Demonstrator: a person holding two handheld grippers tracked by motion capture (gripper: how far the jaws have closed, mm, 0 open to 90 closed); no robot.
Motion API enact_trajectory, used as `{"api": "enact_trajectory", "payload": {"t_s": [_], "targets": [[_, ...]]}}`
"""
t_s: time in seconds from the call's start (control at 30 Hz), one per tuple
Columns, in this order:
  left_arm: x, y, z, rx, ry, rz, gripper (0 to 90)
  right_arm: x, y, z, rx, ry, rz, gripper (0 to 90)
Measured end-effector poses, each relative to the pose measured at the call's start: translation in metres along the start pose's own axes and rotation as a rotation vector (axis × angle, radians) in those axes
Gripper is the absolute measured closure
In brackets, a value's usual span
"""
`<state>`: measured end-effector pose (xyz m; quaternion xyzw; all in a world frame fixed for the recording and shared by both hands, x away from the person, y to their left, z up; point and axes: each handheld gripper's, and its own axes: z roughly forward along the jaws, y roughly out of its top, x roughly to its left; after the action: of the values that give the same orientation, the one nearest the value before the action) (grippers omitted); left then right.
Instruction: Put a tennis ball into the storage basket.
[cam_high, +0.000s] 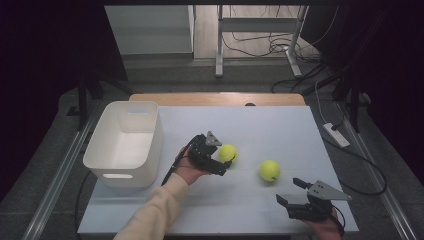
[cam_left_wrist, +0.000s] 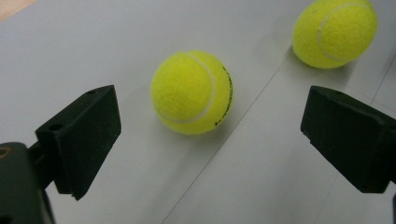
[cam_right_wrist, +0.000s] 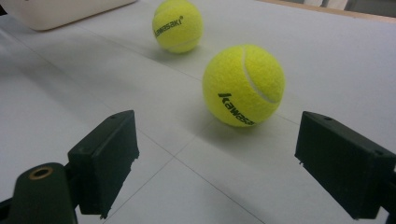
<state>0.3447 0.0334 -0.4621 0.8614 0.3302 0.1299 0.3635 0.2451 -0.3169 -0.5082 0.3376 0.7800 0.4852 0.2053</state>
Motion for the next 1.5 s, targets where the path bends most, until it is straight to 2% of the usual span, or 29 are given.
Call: {"api": "enact_trajectory", "payload": {"t_s": [0.37, 0.53, 1.07, 1.27, 1.4, 1.5], "targets": [[0.001, 0.005, 0.011, 0.018, -0.011, 0.007, 6.3, 0.000, 0.000, 0.000, -0.002, -0.001, 0.002, 12.9], [0.005, 0.007, 0.023, 0.036, -0.020, -0.003, 6.2, 0.000, 0.001, 0.001, -0.006, 0.010, 0.003, 12.9], [0.004, 0.016, 0.044, 0.068, -0.029, 0.005, 5.8, -0.005, 0.001, 0.002, -0.016, 0.021, 0.009, 13.0], [0.010, 0.015, 0.050, 0.091, -0.016, -0.020, 5.1, -0.005, 0.001, 0.002, -0.014, 0.022, 0.007, 13.0], [0.013, 0.014, 0.055, 0.097, -0.027, -0.042, 5.4, -0.005, 0.001, 0.002, -0.013, 0.021, 0.007, 13.0], [0.014, 0.013, 0.058, 0.104, -0.030, -0.044, 6.0, -0.005, 0.001, 0.002, -0.010, 0.020, 0.005, 13.0]]}}
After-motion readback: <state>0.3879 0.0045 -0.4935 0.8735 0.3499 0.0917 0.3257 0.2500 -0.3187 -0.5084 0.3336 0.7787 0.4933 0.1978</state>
